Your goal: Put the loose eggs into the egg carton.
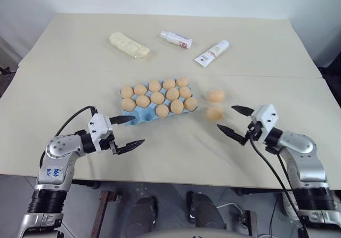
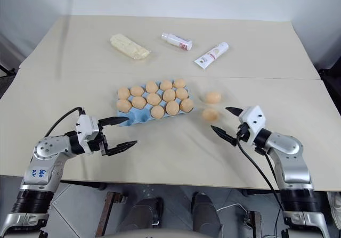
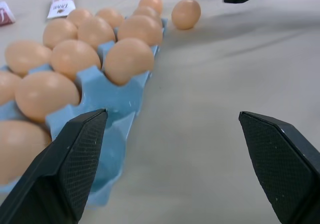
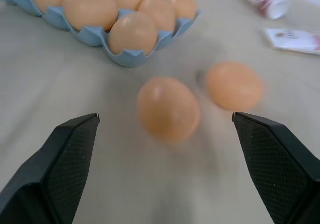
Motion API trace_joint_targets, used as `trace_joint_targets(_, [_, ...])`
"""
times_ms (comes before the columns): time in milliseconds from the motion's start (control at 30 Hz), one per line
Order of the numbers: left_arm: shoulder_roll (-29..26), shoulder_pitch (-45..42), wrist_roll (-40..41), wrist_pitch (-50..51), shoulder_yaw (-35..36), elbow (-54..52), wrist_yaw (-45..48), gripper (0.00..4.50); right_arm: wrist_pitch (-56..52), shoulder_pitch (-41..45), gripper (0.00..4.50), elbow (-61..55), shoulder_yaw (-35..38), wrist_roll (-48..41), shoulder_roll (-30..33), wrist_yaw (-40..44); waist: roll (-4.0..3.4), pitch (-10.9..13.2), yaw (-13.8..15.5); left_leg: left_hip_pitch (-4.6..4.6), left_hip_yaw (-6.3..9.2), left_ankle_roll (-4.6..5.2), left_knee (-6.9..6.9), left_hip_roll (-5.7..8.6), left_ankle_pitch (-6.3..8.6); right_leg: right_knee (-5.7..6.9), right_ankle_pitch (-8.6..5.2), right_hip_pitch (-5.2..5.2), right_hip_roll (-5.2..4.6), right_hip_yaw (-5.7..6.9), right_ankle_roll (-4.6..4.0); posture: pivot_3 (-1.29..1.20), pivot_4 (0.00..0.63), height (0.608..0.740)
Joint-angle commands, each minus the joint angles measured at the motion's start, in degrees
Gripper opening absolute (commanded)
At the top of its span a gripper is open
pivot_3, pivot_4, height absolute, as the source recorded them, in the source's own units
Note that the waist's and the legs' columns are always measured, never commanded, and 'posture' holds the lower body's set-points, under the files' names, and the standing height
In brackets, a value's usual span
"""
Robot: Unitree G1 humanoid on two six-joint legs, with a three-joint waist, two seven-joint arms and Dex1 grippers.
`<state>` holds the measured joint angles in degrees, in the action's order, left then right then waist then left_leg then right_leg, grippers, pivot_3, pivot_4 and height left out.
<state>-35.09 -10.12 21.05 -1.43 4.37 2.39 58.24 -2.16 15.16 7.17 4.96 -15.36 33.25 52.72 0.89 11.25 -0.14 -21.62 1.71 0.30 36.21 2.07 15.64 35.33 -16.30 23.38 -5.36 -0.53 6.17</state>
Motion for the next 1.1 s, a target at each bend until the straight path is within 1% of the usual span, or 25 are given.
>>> trace_joint_targets(33, [-0.93, 1.74, 0.34, -0.46, 2.33, -3.7, -1.2, 4.5, 2.06, 4.52, 4.47, 5.49, -2.6, 2.22, 0.06, 1.8, 0.0, 0.0, -0.01, -0.02, 0.0, 0.0, -0.01, 0.0, 0.0, -0.02, 0.0, 0.02, 0.0, 0.01, 0.0, 0.0, 0.15, 0.74])
trace_joint_targets(133, [-1.05, 3.85, 0.66, 0.0, 3.68, -5.66, -2.52, 4.5, 4.61, 8.9, 4.47, 11.78, -4.95, 4.18, -1.0, 2.86, 0.0, 0.0, -0.06, -0.04, 0.0, -0.01, -0.02, 0.0, 0.01, -0.05, 0.0, 0.03, 0.0, 0.02, 0.0, 0.0, 0.15, 0.74])
trace_joint_targets(167, [-1.08, 4.94, 0.85, 0.13, 4.37, -6.5, -2.96, 4.5, 5.65, 10.71, 4.29, 14.28, -5.32, 4.27, -1.95, 2.99, 0.0, 0.0, -0.16, -0.04, -0.01, -0.01, -0.02, 0.0, 0.02, -0.05, 0.0, 0.03, 0.01, 0.03, 0.0, 0.0, 0.15, 0.74])
trace_joint_targets(233, [-1.12, 6.34, 1.07, 0.42, 5.14, -7.71, -3.6, 4.5, 6.97, 13.06, 3.87, 17.39, -5.56, 4.11, -3.33, 3.56, -0.01, 0.0, -0.42, -0.03, -0.04, -0.01, -0.02, -0.02, 0.02, -0.03, 0.0, 0.04, 0.02, -0.01, 0.0, 0.0, 0.15, 0.74])
trace_joint_targets(400, [-0.84, 8.03, 1.11, 1.13, 5.84, -9.47, -4.77, 4.5, 9.33, 14.5, 2.13, 20.02, -6.03, 4.46, -4.57, 4.31, -0.01, 0.0, -0.08, -0.03, -0.02, -0.02, -0.02, -0.02, 0.02, -0.01, 0.0, 0.05, 0.01, 0.03, -0.01, 0.0, 0.15, 0.74])
trace_joint_targets(433, [-0.84, 8.41, 1.1, 1.17, 6.08, -9.67, -4.99, 4.5, 9.38, 14.57, 1.89, 19.91, -6.25, 4.4, -4.7, 4.58, -0.01, 0.0, -0.06, -0.03, -0.02, -0.02, -0.01, -0.01, 0.02, -0.01, 0.0, 0.04, 0.0, 0.03, -0.01, 0.0, 0.15, 0.74])
trace_joint_targets(467, [-0.84, 8.9, 1.19, 1.25, 6.61, -9.86, -5.41, 4.5, 9.41, 14.58, 1.79, 19.17, -6.42, 4.24, -4.86, 4.72, -0.01, 0.0, -0.1, -0.04, -0.02, -0.01, -0.01, 0.0, 0.02, -0.02, 0.0, 0.04, -0.02, 0.02, -0.01, 0.0, 0.15, 0.74])
trace_joint_targets(567, [-0.94, 10.45, 1.8, 1.6, 8.85, -10.0, -6.82, 4.5, 6.54, 14.54, 1.79, 13.73, -7.2, 2.28, -5.43, 6.3, -0.01, 0.01, -0.12, -0.04, -0.03, 0.0, -0.02, 0.0, 0.03, -0.03, 0.0, 0.04, -0.02, 0.02, 0.0, 0.0, 0.15, 0.74])
trace_joint_targets(633, [-0.95, 12.01, 2.35, 1.74, 11.4, -9.49, -8.02, 4.5, 1.97, 14.98, 1.79, 7.26, -8.69, 0.22, -6.32, 7.57, -0.05, 0.03, -0.6, -0.04, -0.04, -0.02, -0.04, -0.04, 0.04, -0.01, -0.01, 0.09, 0.0, -0.01, -0.01, 0.0, 0.15, 0.74])
trace_joint_targets(700, [-0.75, 13.57, 2.86, 1.9, 13.85, -9.05, -9.18, 4.5, -3.35, 16.09, 1.79, 1.59, -9.96, -2.22, -8.24, 7.37, -0.04, 0.03, -1.46, -0.04, -0.03, -0.07, -0.05, -0.12, 0.06, 0.02, -0.03, 0.11, 0.04, -0.02, -0.05, 0.0, 0.15, 0.74])
trace_joint_targets(767, [-0.24, 15.7, 3.67, 2.07, 16.81, -8.79, -10.59, 4.5, -7.81, 18.78, 1.79, -1.99, -12.29, -3.48, -12.25, 5.79, -0.04, 0.03, -1.82, -0.03, -0.02, -0.12, -0.05, -0.2, 0.09, 0.08, -0.05, 0.13, 0.08, -0.1, -0.09, 0.0, 0.15, 0.74])
trace_joint_targets(800, [-0.09, 16.36, 3.88, 2.1, 17.66, -8.73, -11.06, 4.5, -9.03, 20.47, 1.79, -2.32, -13.79, -2.97, -14.45, 4.96, -0.04, 0.03, -2.15, -0.03, -0.02, -0.14, -0.04, -0.22, 0.09, 0.11, -0.06, 0.16, 0.1, -0.13, -0.1, 0.0, 0.15, 0.74])
trace_joint_targets(900, [0.53, 18.4, 4.19, 2.14, 19.45, -8.96, -12.29, 4.5, -9.9, 23.54, 1.79, -1.41, -16.56, -0.81, -18.07, 3.81, -0.05, 0.03, -1.87, -0.01, 0.04, -0.2, -0.05, -0.26, 0.09, 0.19, -0.1, 0.19, 0.11, -0.18, -0.19, 0.0, 0.15, 0.74])
trace_joint_targets(1000, [1.35, 21.43, 4.52, 1.8, 21.33, -9.71, -13.24, 4.5, -8.08, 29.83, 1.79, 5.98, -20.72, 3.89, -24.8, -0.24, -0.03, 0.02, -1.54, -0.03, 0.1, -0.22, -0.07, -0.25, 0.1, 0.13, -0.12, 0.19, 0.08, -0.18, -0.23, 0.0, 0.15, 0.74])
trace_joint_targets(1100, [1.92, 22.82, 4.63, 1.71, 21.88, -10.5, -13.9, 4.5, -5.36, 33.27, 1.79, 11.88, -22.96, 7.52, -28.13, -1.85, -0.01, 0.0, -1.47, -0.06, 0.12, -0.22, -0.1, -0.24, 0.12, 0.07, -0.13, 0.2, 0.03, -0.12, -0.24, 0.0, 0.15, 0.74])
